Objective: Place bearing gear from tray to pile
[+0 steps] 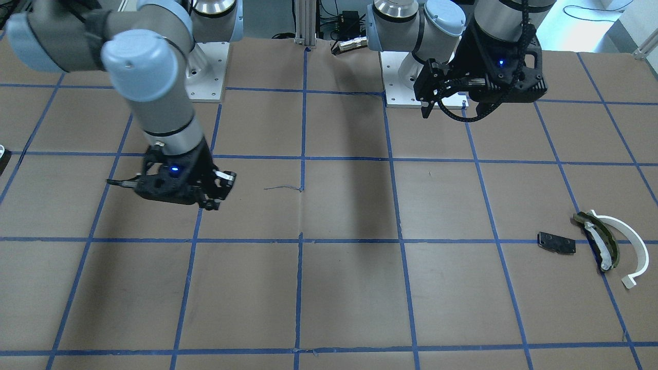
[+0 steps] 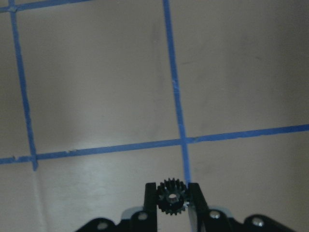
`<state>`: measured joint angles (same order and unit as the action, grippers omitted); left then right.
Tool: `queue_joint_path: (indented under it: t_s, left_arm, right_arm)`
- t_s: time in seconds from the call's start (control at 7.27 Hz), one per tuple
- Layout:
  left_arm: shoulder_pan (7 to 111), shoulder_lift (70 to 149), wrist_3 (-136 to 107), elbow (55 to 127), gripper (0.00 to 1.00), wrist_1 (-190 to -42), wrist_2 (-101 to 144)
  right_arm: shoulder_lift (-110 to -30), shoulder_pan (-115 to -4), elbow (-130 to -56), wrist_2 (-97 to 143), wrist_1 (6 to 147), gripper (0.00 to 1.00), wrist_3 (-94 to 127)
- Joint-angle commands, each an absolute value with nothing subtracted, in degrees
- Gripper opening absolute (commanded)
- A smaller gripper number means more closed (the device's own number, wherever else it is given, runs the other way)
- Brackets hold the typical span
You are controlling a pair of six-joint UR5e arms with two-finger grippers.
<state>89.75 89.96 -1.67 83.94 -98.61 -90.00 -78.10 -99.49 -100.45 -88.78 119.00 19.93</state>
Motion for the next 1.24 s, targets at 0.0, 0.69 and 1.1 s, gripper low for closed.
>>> queue_joint_path:
  t_s: [0.0, 0.69, 1.1]
  left_arm:
    - [89.7, 89.9, -1.7, 83.9, 1.00, -98.6, -90.0]
    - [89.8, 90.0, -1.7, 83.9, 1.00, -98.6, -90.0]
    - [89.9, 90.3, -2.6, 83.7, 1.00, -98.4, -88.1]
  right_arm:
    - [-68.5, -109.8, -100.5, -89.0, 130.6, 0.06, 34.2]
    - [-62.7, -112.9, -100.0, -91.1, 136.0, 1.00, 35.3]
    - [-70.9, -104.5, -99.9, -91.8, 127.4, 1.00, 23.1]
